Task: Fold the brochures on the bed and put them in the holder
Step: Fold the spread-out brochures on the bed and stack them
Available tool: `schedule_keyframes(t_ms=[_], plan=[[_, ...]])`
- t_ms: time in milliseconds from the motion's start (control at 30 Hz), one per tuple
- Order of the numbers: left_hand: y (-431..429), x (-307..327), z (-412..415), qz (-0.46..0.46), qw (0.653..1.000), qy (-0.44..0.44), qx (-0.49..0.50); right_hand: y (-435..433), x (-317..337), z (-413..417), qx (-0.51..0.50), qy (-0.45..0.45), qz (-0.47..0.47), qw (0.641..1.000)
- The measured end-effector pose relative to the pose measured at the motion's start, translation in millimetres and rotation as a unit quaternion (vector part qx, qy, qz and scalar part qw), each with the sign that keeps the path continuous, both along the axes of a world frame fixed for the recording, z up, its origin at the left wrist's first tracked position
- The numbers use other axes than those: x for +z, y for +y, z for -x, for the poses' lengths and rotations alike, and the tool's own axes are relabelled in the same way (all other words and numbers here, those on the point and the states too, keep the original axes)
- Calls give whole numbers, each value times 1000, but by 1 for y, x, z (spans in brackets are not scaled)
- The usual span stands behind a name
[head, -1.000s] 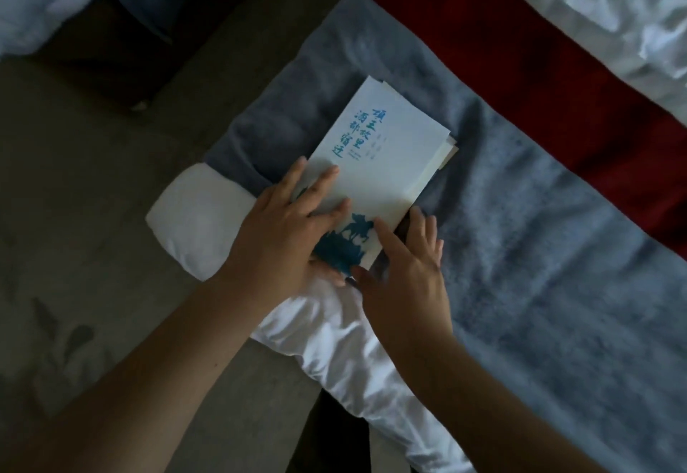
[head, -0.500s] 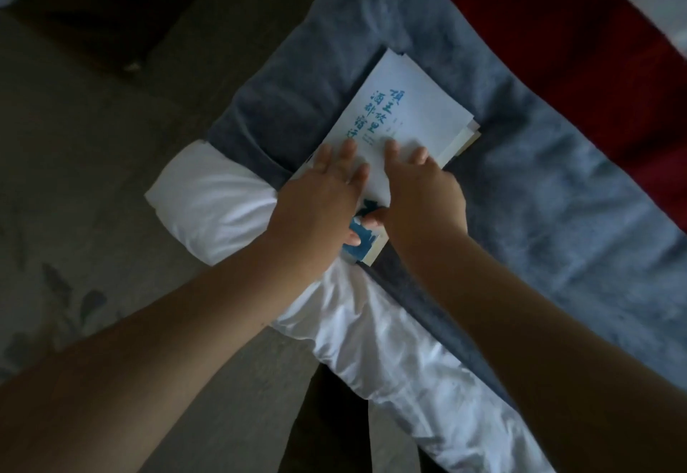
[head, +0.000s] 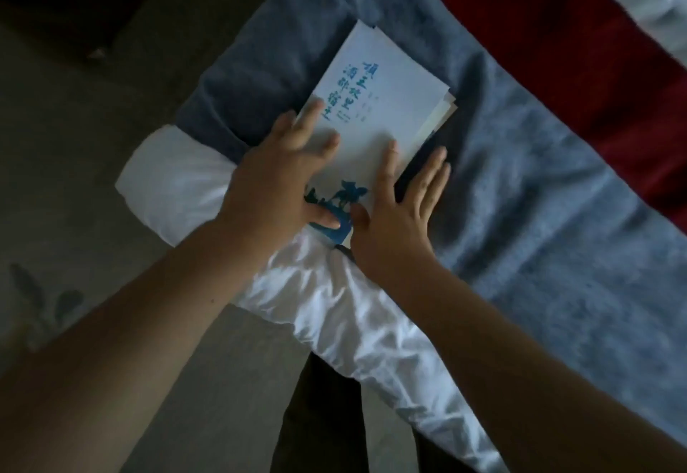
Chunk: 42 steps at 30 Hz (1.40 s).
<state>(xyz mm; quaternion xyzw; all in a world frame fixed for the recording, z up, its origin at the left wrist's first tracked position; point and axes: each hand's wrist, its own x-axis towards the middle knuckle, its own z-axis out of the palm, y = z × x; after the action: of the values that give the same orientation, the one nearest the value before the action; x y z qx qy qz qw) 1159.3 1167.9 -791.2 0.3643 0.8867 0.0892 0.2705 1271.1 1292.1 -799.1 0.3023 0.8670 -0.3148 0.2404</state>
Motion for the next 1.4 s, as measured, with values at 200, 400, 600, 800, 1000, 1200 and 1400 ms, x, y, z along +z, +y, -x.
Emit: schedule_keyframes(t_ms=[200, 400, 600, 800, 1000, 1200, 1400], plan=[[-5, -13, -15, -101, 989, 51, 97, -16, 4, 4, -152, 67, 42, 985], [22, -22, -41, -131, 967, 87, 199, -2, 6, -3, -250, 166, 23, 954], [66, -16, -83, -173, 949, 1, 262, 45, 1, -31, -231, 188, -2, 955], [97, -11, -109, -155, 935, -43, 316, 75, -4, -57, -134, 107, -94, 981], [113, -21, -139, -124, 958, 52, 254, 88, -19, -78, -110, 79, -118, 984], [116, -43, -144, -70, 961, 187, 189, 81, -37, -82, -86, 87, -178, 976], [112, -43, -143, -73, 966, 199, 146, 82, -34, -84, -86, 86, -146, 982]])
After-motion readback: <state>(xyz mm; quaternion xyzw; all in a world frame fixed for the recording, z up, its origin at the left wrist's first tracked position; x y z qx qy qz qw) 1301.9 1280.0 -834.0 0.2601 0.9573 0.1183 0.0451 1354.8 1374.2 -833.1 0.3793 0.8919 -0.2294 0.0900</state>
